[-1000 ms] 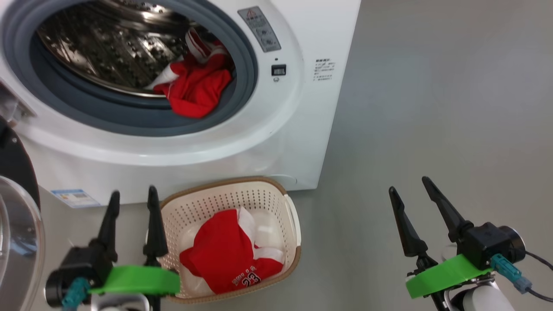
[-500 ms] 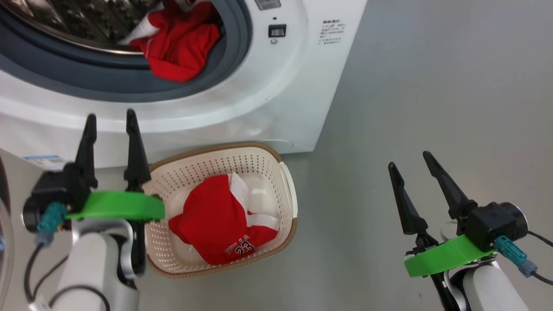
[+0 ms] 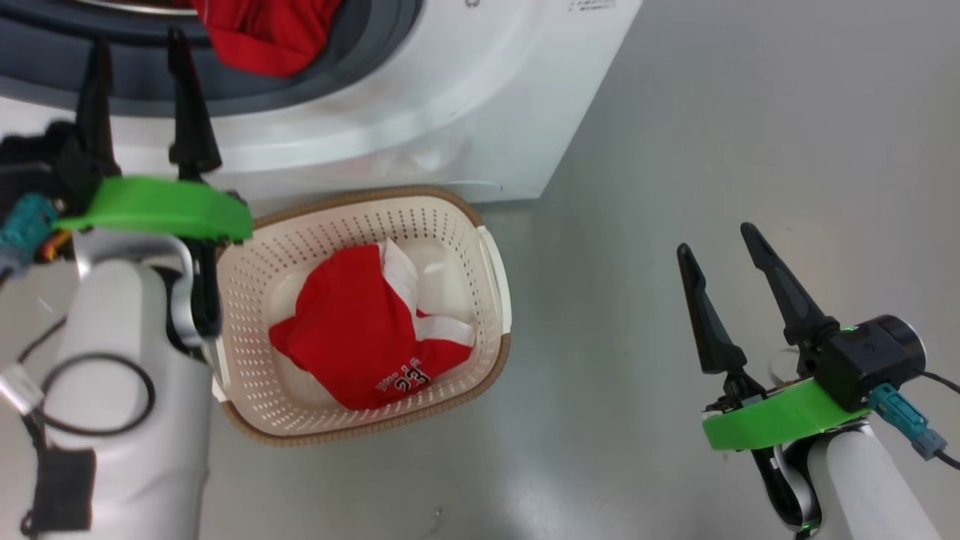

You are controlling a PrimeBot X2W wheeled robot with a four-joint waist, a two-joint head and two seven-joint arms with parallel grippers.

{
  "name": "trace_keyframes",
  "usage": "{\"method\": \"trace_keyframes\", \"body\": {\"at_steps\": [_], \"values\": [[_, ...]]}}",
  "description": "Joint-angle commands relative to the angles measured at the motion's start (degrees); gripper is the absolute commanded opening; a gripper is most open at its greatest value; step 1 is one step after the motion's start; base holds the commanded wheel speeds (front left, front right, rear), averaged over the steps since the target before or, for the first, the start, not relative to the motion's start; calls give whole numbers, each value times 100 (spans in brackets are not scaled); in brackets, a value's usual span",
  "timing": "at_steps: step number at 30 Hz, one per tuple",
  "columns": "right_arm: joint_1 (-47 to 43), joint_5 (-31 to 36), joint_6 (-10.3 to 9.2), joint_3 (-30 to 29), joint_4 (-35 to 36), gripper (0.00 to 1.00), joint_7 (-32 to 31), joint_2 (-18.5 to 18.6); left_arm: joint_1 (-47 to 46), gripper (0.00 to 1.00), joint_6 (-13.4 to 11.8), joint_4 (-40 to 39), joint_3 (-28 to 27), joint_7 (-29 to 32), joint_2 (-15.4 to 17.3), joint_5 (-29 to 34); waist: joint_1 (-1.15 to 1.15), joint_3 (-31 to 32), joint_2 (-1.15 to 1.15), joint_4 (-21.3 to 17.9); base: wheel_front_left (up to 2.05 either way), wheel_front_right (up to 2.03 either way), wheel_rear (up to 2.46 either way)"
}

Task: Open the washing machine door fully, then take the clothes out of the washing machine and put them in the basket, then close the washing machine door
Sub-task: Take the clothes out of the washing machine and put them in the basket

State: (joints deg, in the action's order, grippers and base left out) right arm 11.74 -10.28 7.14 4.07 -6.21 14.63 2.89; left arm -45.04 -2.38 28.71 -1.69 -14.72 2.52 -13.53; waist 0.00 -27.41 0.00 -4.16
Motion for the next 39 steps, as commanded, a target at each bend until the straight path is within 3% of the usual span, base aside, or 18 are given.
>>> {"method": "trace_keyframes", "body": {"at_steps": [1, 12, 16, 26, 32, 39], "values": [[109, 56, 35, 107, 187, 100, 37, -2, -335, 100, 71, 58, -155, -28, 221, 115, 0, -322, 0, -7, 0, 0, 0], [305, 100, 35, 160, 193, 100, 37, -2, -1509, 100, 93, 988, -213, -28, 378, 158, 0, -768, 0, -62, 0, 0, 0], [375, 144, 35, 169, 141, 100, 37, -2, -1970, 100, 252, 1525, -361, 45, 410, -120, 0, -852, 0, -135, 0, 0, 0], [421, 168, 35, 178, 36, 100, 37, -2, -2980, 100, 662, 2678, -413, 1151, 573, -587, 0, -943, 0, -297, 0, 0, 0], [475, 144, 35, 247, -46, 100, 37, -2, -3271, 100, 713, 3272, -158, 1793, 694, -465, 0, -939, 0, -422, 0, 0, 0], [484, 96, 35, 300, -177, 100, 37, -2, -3401, 100, 739, 3689, -21, 2102, 816, -432, 0, -916, 0, -561, 0, 0, 0]]}}
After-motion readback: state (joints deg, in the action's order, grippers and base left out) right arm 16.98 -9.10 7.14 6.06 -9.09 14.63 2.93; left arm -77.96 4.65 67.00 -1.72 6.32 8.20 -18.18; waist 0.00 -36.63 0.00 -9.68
